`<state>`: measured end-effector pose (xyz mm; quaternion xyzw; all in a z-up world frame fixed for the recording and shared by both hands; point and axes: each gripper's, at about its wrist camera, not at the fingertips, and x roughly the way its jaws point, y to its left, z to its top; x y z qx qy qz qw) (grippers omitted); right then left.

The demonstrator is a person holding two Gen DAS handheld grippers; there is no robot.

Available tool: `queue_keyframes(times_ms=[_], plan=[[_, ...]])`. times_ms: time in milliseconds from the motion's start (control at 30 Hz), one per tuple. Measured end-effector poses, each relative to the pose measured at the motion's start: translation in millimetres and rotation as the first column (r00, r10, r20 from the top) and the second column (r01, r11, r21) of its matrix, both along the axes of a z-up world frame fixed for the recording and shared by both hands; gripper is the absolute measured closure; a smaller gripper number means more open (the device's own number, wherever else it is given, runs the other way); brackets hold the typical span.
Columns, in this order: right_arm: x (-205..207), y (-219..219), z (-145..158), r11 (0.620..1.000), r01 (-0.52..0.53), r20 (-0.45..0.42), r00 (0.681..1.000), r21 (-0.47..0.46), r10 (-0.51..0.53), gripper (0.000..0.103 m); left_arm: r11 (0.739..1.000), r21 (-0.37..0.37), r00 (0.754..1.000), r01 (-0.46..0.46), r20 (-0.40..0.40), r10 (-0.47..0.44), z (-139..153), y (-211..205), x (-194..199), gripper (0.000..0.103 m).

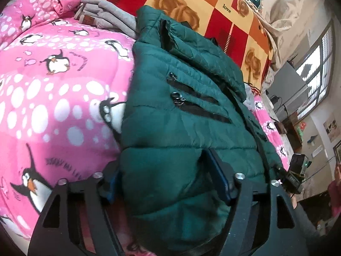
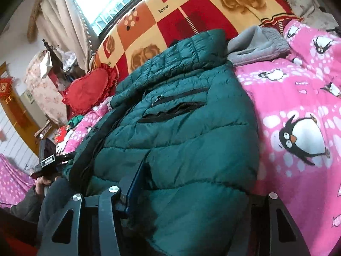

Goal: Fold large clothes

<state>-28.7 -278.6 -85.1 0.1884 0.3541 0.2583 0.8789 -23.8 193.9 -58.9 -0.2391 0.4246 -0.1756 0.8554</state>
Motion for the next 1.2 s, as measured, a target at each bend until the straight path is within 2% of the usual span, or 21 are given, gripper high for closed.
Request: queue_keyframes(times_ms=[33, 67, 133, 233, 300, 400, 467, 567, 633, 700, 733, 767, 833, 933, 967, 1033, 1133, 1200], plan=[[-1, 0, 4, 1.000, 0.006, 0.011, 1.000, 0.003, -0.006, 0.049, 1.000, 0.002, 1.000, 0.009, -0.003, -0.009, 2, -2, 1, 0.030], [-2, 0, 8, 1.000, 0.010, 0.027, 1.000, 0.003, -0.010, 0.051, 1.000, -0.014, 1.000, 0.028, 0.003, -0.028, 6, -4, 0, 0.037], [-3, 0, 15, 1.000, 0.010, 0.059, 0.998, 0.002, -0.010, 0.051, 0.993, -0.093, 0.996, 0.074, 0.053, -0.069, 18, -6, -4, 0.053], [3, -1, 13, 1.000, 0.021, 0.039, 0.999, -0.010, -0.021, 0.051, 0.988, -0.110, 0.987, 0.107, 0.128, -0.093, 31, -7, -7, 0.055], [5, -2, 4, 0.999, 0.042, 0.006, 0.999, -0.010, -0.042, 0.051, 0.988, -0.114, 0.990, 0.108, 0.104, -0.096, 23, -7, -2, 0.055], [0, -3, -2, 0.997, 0.072, 0.008, 0.997, 0.010, -0.072, 0.051, 0.991, -0.075, 0.994, 0.112, -0.009, -0.113, -2, -11, 4, 0.054], [-1, -1, -3, 0.997, 0.079, 0.017, 0.997, -0.006, -0.079, 0.050, 0.988, -0.097, 0.993, 0.118, 0.017, -0.117, -6, -8, -3, 0.051], [-1, 2, -3, 0.996, 0.081, 0.023, 0.997, -0.023, -0.080, 0.050, 0.981, -0.131, 0.990, 0.142, 0.014, -0.142, -5, -7, -7, 0.051], [-1, 2, -3, 0.996, 0.082, 0.019, 0.996, -0.020, -0.081, 0.050, 0.982, -0.130, 0.990, 0.139, 0.021, -0.138, -2, -6, -5, 0.051], [-1, 2, -3, 0.996, 0.089, 0.008, 0.996, -0.011, -0.088, 0.050, 0.988, -0.115, 0.994, 0.107, 0.035, -0.103, 2, -5, 1, 0.059], [0, 1, -3, 0.995, 0.095, -0.003, 0.995, -0.002, -0.095, 0.050, 0.990, -0.106, 0.996, 0.090, 0.030, -0.087, 2, -6, 5, 0.072], [0, 0, -3, 0.995, 0.103, -0.012, 0.995, 0.006, -0.103, 0.050, 0.991, -0.101, 0.996, 0.085, 0.022, -0.083, 2, -8, 6, 0.074], [0, 0, -1, 0.993, 0.115, -0.042, 0.993, 0.013, -0.115, 0.050, 0.996, -0.054, 0.997, 0.075, 0.017, -0.074, 0, -13, 4, 0.074], [-6, 6, 10, 0.996, 0.078, 0.018, 0.997, -0.034, -0.078, 0.055, 0.998, -0.006, 0.998, 0.063, 0.016, -0.063, -1, -18, -4, 0.073], [-9, 9, 13, 0.997, 0.059, 0.043, 0.997, -0.056, -0.057, 0.058, 0.998, -0.008, 0.998, 0.057, 0.016, -0.057, -2, -17, -4, 0.072], [-6, 9, 9, 0.996, 0.054, 0.022, 0.998, -0.070, -0.052, 0.060, 0.999, -0.037, 0.999, 0.037, 0.008, -0.037, -5, -15, -5, 0.068], [-3, 2, 4, 0.998, 0.064, -0.007, 0.998, -0.030, -0.064, 0.062, 0.993, -0.119, 1.000, -0.015, -0.013, 0.014, -12, -9, -6, 0.066], [-6, 0, 7, 0.997, 0.074, 0.000, 0.997, -0.001, -0.074, 0.062, 0.993, -0.114, 0.999, -0.021, -0.034, 0.018, -11, -11, -5, 0.066]])
